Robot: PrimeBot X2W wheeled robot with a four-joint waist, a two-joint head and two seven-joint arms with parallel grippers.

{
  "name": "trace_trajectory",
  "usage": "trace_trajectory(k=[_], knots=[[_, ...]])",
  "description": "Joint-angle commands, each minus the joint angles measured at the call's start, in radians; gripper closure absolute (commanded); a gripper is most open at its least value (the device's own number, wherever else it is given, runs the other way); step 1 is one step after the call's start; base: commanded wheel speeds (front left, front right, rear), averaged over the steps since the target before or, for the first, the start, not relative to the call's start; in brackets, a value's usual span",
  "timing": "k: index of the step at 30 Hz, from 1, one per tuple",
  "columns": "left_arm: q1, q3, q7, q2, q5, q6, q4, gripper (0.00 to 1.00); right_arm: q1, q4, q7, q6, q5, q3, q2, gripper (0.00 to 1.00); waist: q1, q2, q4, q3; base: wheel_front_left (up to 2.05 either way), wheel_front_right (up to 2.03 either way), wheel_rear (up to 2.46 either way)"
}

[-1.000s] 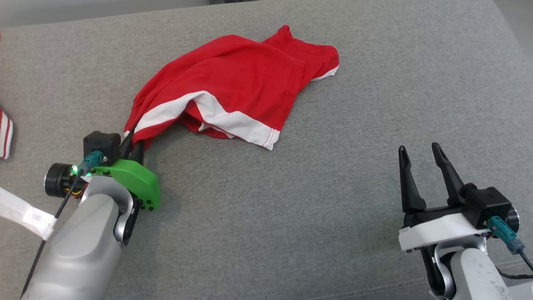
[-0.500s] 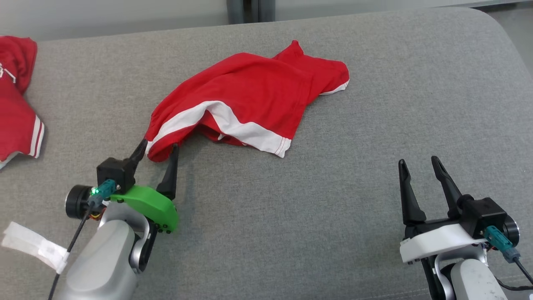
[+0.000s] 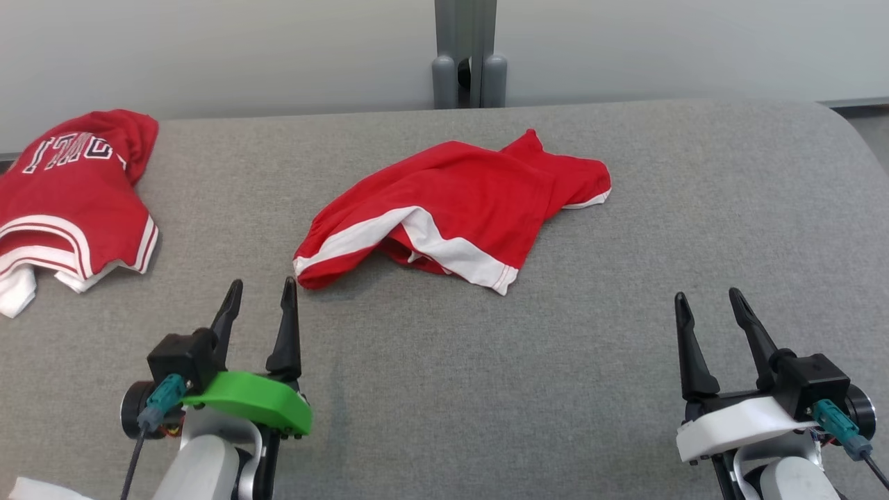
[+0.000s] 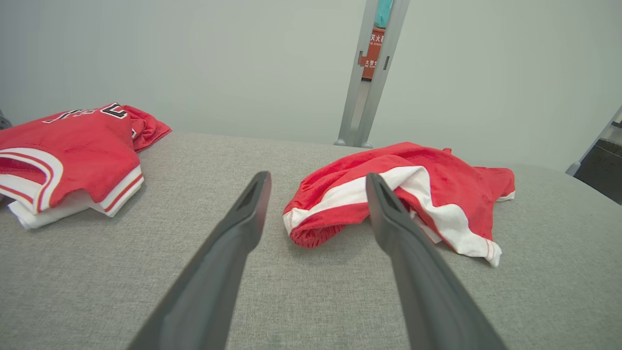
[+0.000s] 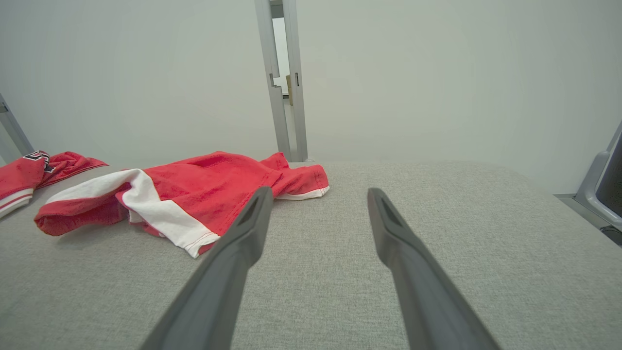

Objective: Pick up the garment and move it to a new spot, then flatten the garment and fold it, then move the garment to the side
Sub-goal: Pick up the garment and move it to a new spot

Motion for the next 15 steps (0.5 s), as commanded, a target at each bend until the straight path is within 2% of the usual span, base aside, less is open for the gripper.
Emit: trace_trajectory(k=[1,15], knots=[[0.043,0.02,0.001,-0.012,0.012,0.007,-0.014,0.0,0.019,0.003,-0.003,0.0,-0.007,-0.005,-0.003,0.0,0.0001,-0.0001,0.039,-0.057,0.0,0.0,0.0],[0.209,0.118,0.001,-0.081,0.082,-0.015,-0.086,0.0,0.063,0.012,-0.003,0.0,0.021,-0.004,-0.003,0.0,0.0001,-0.0001,0.085,-0.097,0.0,0.0,0.0]])
